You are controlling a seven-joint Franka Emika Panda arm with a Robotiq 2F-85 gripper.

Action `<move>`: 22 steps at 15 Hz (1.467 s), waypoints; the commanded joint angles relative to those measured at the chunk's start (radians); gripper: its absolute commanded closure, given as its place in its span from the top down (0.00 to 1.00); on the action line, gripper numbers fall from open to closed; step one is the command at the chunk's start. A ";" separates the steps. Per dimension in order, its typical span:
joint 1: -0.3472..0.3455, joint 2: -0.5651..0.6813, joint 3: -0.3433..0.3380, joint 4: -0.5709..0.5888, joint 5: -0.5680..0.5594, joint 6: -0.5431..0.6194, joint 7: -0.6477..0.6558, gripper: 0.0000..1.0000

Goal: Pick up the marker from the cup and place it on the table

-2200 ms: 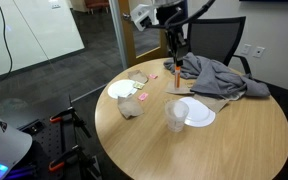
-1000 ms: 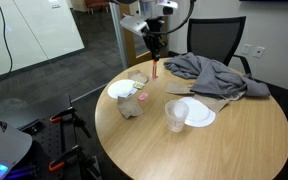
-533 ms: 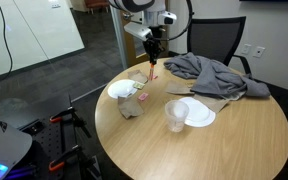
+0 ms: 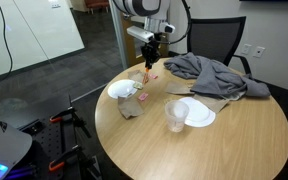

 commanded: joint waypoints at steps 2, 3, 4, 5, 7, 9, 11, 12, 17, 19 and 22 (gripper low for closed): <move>0.026 0.105 -0.007 0.153 -0.037 -0.138 -0.001 0.04; 0.031 0.125 -0.009 0.177 -0.045 -0.156 0.001 0.04; 0.036 0.144 -0.009 0.198 -0.052 -0.167 0.000 0.04; 0.040 0.161 -0.009 0.219 -0.058 -0.180 0.000 0.04; 0.047 0.195 -0.009 0.258 -0.070 -0.198 -0.001 0.04; 0.050 0.226 -0.009 0.295 -0.073 -0.213 0.000 0.04; 0.051 0.252 -0.009 0.327 -0.072 -0.224 -0.001 0.04; 0.051 0.264 -0.009 0.342 -0.071 -0.228 -0.002 0.04; 0.051 0.296 -0.010 0.389 -0.070 -0.235 0.001 0.48; 0.053 0.281 -0.010 0.375 -0.071 -0.219 0.004 0.61; 0.057 0.221 -0.011 0.307 -0.074 -0.158 0.014 0.84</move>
